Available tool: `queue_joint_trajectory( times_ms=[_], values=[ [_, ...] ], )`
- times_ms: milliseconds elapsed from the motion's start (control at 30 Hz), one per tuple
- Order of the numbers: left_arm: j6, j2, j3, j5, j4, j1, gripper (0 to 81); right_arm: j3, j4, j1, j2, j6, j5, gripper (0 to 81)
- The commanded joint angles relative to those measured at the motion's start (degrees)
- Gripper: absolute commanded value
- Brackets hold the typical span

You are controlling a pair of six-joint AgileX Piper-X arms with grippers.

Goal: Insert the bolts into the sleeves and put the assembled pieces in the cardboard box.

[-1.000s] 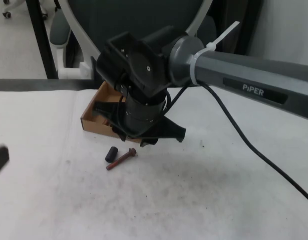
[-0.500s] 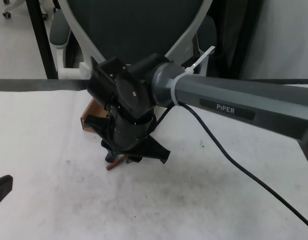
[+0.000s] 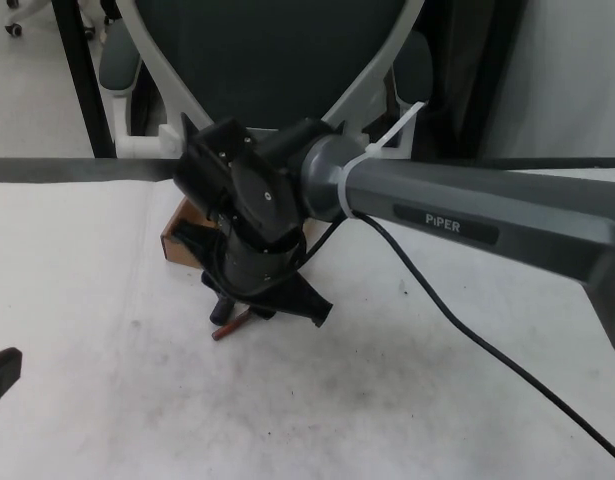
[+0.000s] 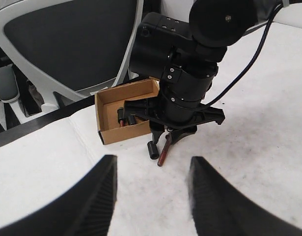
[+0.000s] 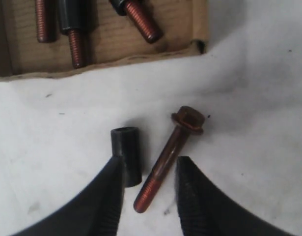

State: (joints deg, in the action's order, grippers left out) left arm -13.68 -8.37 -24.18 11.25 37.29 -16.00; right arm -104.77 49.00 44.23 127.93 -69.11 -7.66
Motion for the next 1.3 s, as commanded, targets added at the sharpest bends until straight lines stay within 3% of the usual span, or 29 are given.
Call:
queue_joint_trajectory(
  times_ms=[0, 833, 933, 1067, 1267],
  values=[
    [-0.29, 0.37, -0.05, -0.94, 0.27, -0.08, 43.5, -0.39, -0.21, -1.48, -0.25, -0.36, -1.27, 33.7],
    [-0.29, 0.37, -0.05, -0.94, 0.27, -0.08, 43.5, -0.39, -0.64, -1.89, 4.22, -2.37, 3.22, 32.3],
    [-0.29, 0.37, -0.05, -0.94, 0.86, -0.08, 43.5, -0.39, 0.47, -1.89, 4.22, -2.62, 3.53, 25.0],
    [-0.05, 0.37, -0.05, -0.94, 3.84, -0.08, 43.5, -0.39, 1.8, -1.89, 4.22, -2.62, 5.14, 2.4],
    [1.12, 0.37, -0.05, -0.94, 5.81, -0.08, 43.5, -0.39, 4.27, -1.74, 3.74, -0.72, 7.98, 0.1]
  ],
)
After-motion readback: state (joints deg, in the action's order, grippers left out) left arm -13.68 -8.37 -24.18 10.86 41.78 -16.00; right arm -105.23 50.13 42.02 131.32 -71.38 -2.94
